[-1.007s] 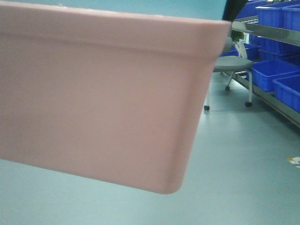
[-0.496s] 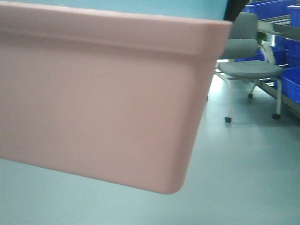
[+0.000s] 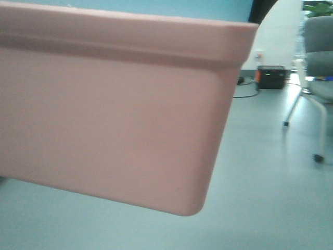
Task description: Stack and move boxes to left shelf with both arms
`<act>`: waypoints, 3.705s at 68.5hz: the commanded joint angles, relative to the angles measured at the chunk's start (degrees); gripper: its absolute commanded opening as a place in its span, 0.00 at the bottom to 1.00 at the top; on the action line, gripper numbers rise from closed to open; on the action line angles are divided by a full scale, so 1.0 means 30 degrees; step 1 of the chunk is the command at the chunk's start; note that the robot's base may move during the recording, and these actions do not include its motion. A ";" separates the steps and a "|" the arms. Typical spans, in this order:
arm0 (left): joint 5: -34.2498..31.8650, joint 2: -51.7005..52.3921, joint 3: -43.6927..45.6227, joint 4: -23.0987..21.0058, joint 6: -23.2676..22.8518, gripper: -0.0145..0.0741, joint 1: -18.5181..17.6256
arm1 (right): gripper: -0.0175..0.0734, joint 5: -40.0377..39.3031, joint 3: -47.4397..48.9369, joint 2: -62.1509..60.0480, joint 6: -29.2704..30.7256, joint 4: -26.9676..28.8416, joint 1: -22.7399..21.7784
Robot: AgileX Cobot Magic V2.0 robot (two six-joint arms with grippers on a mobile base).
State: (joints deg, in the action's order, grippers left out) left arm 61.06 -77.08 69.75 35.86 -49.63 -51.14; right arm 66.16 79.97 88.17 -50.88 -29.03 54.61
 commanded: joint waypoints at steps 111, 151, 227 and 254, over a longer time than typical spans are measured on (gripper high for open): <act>-0.4884 0.0578 0.0848 -0.1808 0.0526 0.15 -0.1044 | 0.25 -0.5194 0.0955 -0.0572 -0.0378 -0.0477 0.0357; -0.4884 0.0578 0.0848 -0.1808 0.0526 0.15 -0.1044 | 0.25 -0.5194 0.0955 -0.0572 -0.0378 -0.0477 0.0357; -0.4884 0.0578 0.0848 -0.1808 0.0526 0.15 -0.1044 | 0.25 -0.5194 0.0955 -0.0572 -0.0378 -0.0477 0.0357; -0.4884 0.0578 0.0848 -0.1808 0.0526 0.15 -0.1044 | 0.25 -0.5194 0.0955 -0.0572 -0.0378 -0.0477 0.0357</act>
State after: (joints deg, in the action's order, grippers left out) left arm 61.16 -77.08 69.75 35.86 -49.63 -51.14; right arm 66.29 79.97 88.17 -50.88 -28.81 54.61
